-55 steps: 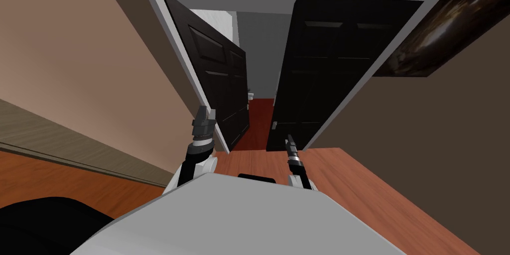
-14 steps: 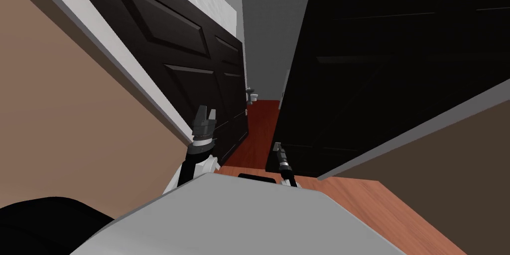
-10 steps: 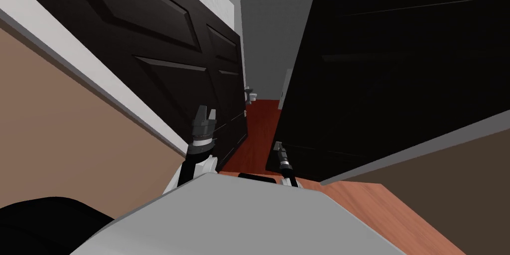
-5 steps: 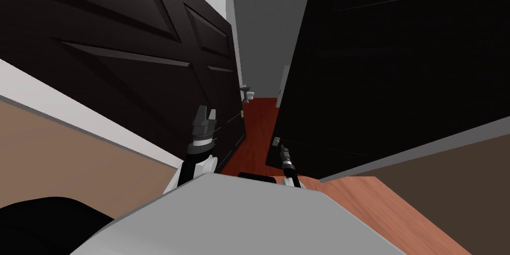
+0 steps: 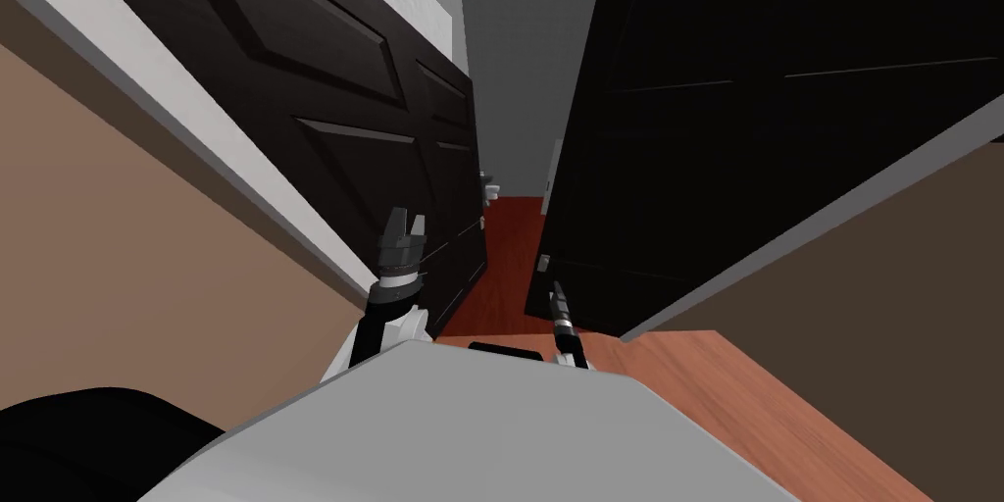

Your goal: Push the door open

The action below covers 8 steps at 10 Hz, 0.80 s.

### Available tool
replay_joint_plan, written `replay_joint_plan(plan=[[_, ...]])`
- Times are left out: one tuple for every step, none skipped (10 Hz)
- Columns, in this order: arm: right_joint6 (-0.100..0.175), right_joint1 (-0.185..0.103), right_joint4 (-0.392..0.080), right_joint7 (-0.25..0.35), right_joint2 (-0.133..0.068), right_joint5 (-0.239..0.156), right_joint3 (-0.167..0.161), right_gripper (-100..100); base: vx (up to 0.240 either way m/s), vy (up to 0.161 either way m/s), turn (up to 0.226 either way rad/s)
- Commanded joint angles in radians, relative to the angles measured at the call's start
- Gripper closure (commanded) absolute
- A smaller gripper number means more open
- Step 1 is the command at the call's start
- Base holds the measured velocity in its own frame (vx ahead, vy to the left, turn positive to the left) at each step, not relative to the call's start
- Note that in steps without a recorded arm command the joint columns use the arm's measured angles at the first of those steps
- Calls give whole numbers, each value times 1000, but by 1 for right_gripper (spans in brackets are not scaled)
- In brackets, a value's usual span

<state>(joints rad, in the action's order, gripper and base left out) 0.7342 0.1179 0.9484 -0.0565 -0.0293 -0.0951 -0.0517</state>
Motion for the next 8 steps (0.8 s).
replay_joint_plan(plan=[[0, 0, 0, 0, 0, 0, 0, -100, -98, 30, -10], [6, -2, -6, -1, -11, -1, 3, -100, 85, -4, 25], [7, -3, -7, -1, -13, -2, 4, -100, 168, 5, 28], [10, -4, -10, -2, -16, -2, 6, -100, 160, -1, 13], [13, -6, -13, -3, -18, -3, 8, -100, 194, 8, 19], [16, -7, -16, -3, -19, -4, 10, -100, 228, -25, 20], [19, -9, -19, -4, -19, -4, 13, -100, 233, -38, 26], [21, -11, -22, -5, -17, -5, 15, -100, 216, 7, 29]])
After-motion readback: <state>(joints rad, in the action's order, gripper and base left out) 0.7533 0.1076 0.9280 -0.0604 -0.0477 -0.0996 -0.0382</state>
